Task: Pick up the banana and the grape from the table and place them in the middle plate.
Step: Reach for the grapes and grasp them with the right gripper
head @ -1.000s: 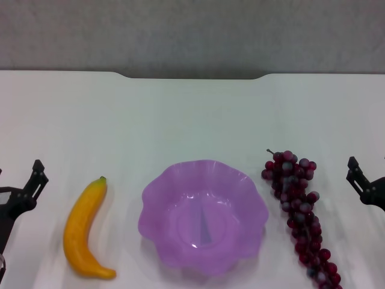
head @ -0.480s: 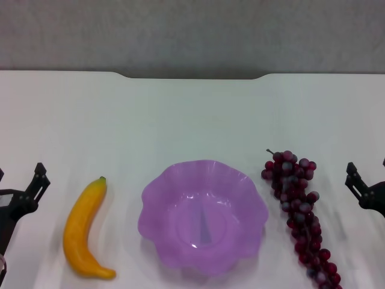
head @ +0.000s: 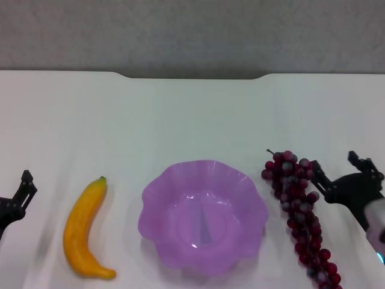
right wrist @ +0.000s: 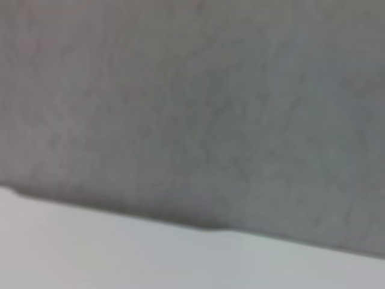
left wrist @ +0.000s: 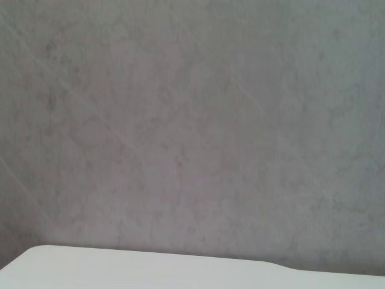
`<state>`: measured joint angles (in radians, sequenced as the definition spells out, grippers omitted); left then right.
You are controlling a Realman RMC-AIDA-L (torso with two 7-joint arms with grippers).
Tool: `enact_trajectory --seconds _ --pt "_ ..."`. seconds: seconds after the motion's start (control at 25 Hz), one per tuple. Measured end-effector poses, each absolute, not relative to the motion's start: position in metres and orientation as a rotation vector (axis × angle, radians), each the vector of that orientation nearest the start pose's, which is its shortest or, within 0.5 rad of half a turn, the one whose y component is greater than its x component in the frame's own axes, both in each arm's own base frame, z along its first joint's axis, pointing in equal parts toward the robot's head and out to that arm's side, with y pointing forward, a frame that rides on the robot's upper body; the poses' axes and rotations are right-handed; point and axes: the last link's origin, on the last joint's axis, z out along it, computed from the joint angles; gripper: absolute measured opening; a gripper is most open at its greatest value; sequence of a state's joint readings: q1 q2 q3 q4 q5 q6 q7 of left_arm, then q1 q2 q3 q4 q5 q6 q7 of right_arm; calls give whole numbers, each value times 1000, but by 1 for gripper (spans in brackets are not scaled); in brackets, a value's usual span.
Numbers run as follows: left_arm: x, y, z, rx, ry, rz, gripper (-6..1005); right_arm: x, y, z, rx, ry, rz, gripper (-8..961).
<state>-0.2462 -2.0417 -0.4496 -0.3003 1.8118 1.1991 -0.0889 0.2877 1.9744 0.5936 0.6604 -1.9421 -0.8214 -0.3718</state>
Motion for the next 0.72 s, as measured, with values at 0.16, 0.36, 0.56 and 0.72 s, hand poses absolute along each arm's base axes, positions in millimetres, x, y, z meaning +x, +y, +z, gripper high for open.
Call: enact_trajectory --seconds 0.16,0.36,0.56,0.72 --pt "-372 263 -21 -1466 -737 -629 906 287 317 -57 -1827 625 347 792" --pt "-371 264 -21 -1468 -733 -633 906 257 319 -36 -1907 646 321 791" --pt "-372 264 -20 -1467 -732 -631 906 243 329 -2 -2026 791 399 791" --pt "-372 265 -20 -1467 -732 -632 906 241 343 13 -2086 887 337 792"
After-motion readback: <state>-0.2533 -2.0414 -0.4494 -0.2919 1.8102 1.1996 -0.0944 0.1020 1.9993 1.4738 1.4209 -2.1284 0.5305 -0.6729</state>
